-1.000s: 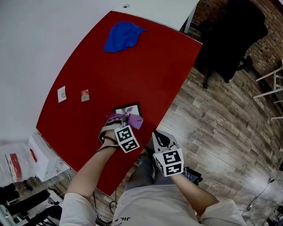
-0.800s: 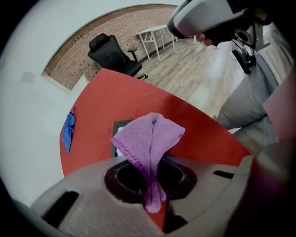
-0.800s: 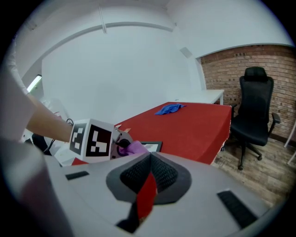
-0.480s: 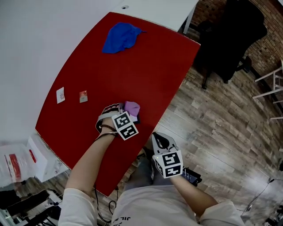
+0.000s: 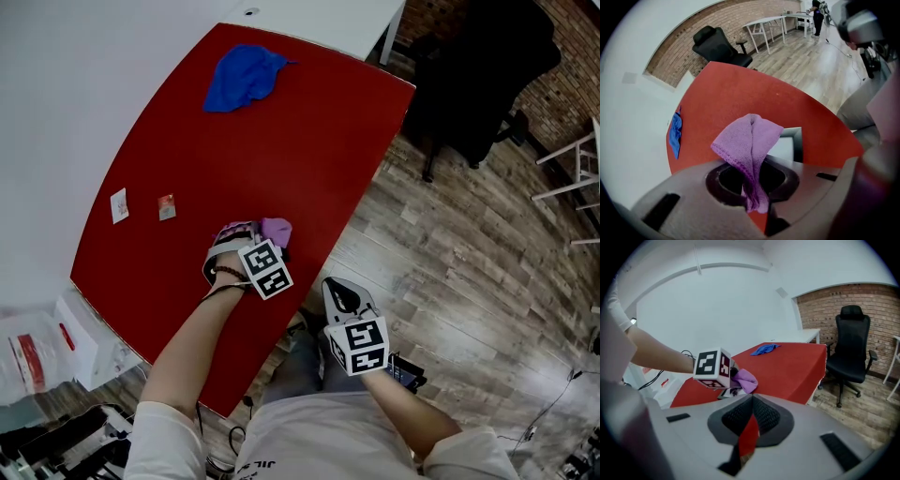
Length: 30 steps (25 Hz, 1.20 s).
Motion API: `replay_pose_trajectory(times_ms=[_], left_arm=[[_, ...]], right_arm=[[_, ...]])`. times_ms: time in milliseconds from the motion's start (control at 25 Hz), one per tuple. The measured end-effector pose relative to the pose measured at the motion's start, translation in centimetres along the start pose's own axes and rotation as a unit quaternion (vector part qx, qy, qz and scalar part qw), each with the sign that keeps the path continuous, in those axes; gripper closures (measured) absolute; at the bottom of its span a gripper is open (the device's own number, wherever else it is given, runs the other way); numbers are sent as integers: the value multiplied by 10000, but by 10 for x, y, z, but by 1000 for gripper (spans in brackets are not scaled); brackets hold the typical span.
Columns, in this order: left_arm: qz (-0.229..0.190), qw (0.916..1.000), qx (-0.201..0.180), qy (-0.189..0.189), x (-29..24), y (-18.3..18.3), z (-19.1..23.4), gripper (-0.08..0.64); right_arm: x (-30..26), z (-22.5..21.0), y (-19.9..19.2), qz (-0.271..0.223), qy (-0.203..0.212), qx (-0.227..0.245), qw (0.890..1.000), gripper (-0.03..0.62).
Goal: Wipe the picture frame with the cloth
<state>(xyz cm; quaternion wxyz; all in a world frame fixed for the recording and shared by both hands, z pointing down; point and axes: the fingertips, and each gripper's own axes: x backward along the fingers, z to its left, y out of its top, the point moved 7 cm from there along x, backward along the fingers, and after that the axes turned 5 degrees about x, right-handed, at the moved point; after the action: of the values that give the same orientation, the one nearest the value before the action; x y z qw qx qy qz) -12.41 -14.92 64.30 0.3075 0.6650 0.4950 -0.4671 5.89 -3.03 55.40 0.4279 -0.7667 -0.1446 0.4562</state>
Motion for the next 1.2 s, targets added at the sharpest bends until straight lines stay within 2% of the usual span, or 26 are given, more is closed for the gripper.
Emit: replay_pose_trajectory(times_ms=[200,360,480,720,840,1000,1200], left_arm=[[91,9985,-536,17,17,-6,-47,497],[69,9975,-704,25,24,-12,-65,497],[21,9984,-566,83,24,-12,-54,497],[3,9996,83,269,14,6,22,497],[100,9995,81,281,5,17,43,497],[160,9996,-42,211,-3,26,37,497],[107,9996,-242,34,0,24,-3,497]], right_arm=[[-4,0,1,-27,56,-12,10000,588],[-6,8,2,-30,159,32,9999,588],[-6,14,1,-19,206,49,9998,588],[2,11,-5,16,124,-4,9999,588],[8,4,-8,27,34,-56,10000,588],[12,-8,-12,51,-65,-111,9999,588],[11,-13,-11,36,-63,-113,9999,588]])
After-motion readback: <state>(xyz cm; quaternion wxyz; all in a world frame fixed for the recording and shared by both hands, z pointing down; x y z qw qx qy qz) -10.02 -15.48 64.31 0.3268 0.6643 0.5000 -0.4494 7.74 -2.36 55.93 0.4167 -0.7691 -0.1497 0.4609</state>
